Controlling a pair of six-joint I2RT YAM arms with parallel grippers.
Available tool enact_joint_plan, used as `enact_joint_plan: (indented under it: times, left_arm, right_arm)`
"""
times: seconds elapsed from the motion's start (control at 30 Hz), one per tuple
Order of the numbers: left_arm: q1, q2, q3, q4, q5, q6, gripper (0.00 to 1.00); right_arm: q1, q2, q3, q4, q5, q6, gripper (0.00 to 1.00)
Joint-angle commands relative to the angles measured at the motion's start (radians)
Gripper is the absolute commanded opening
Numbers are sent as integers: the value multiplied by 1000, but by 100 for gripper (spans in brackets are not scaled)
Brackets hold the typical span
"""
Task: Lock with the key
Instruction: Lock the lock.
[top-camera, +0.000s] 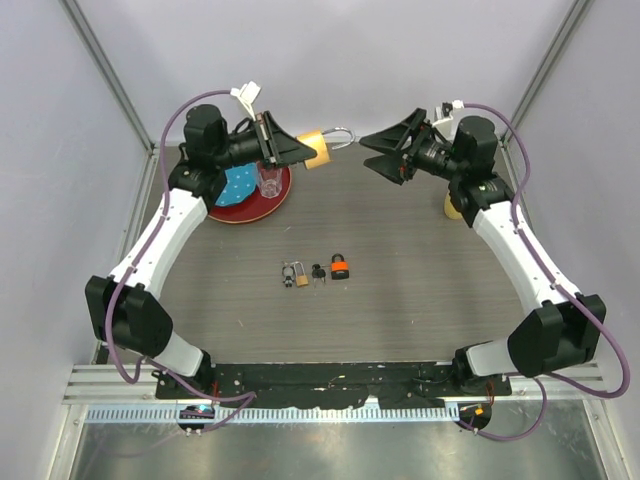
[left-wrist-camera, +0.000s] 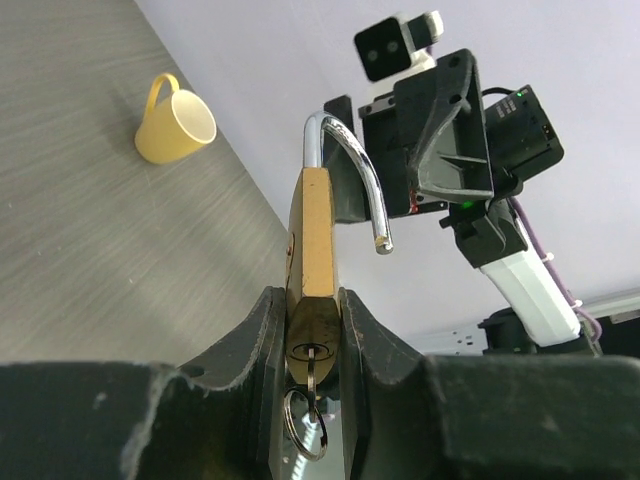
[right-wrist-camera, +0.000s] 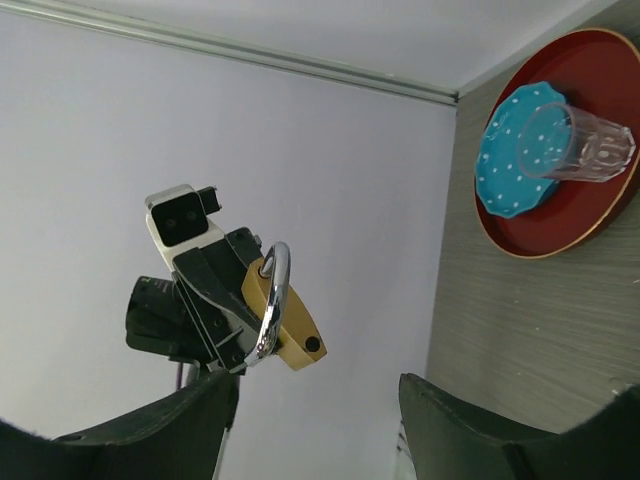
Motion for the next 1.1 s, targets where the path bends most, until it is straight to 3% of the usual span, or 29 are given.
enact_joint_plan:
  times: [0.0, 0.17, 0.4, 0.5, 0.9, 1.0, 1.07]
  left_arm:
    - [20, -73, 6, -9, 86, -96, 0]
    - [46, -101, -69, -10, 169, -151, 0]
    - [68, -136, -150, -38, 223, -145, 0]
    - [68, -136, -166, -47, 229, -142, 0]
    - [68, -104, -144, -67, 229, -128, 0]
    - [68, -96, -135, -65, 234, -131, 0]
    - [68, -92, -130, -68, 232, -131, 0]
  right_arm:
    - [-7, 42, 105, -161, 6, -227, 73]
    - [-2, 171, 237, -230, -107, -317, 69]
    - [31, 304, 481, -590, -152, -578, 57]
    - [50, 326, 522, -663, -158, -647, 55]
    - [108, 329, 512, -683, -167, -695, 54]
    - [111, 331, 510, -683, -153, -698, 52]
    - [116, 335, 518, -685, -147, -698, 45]
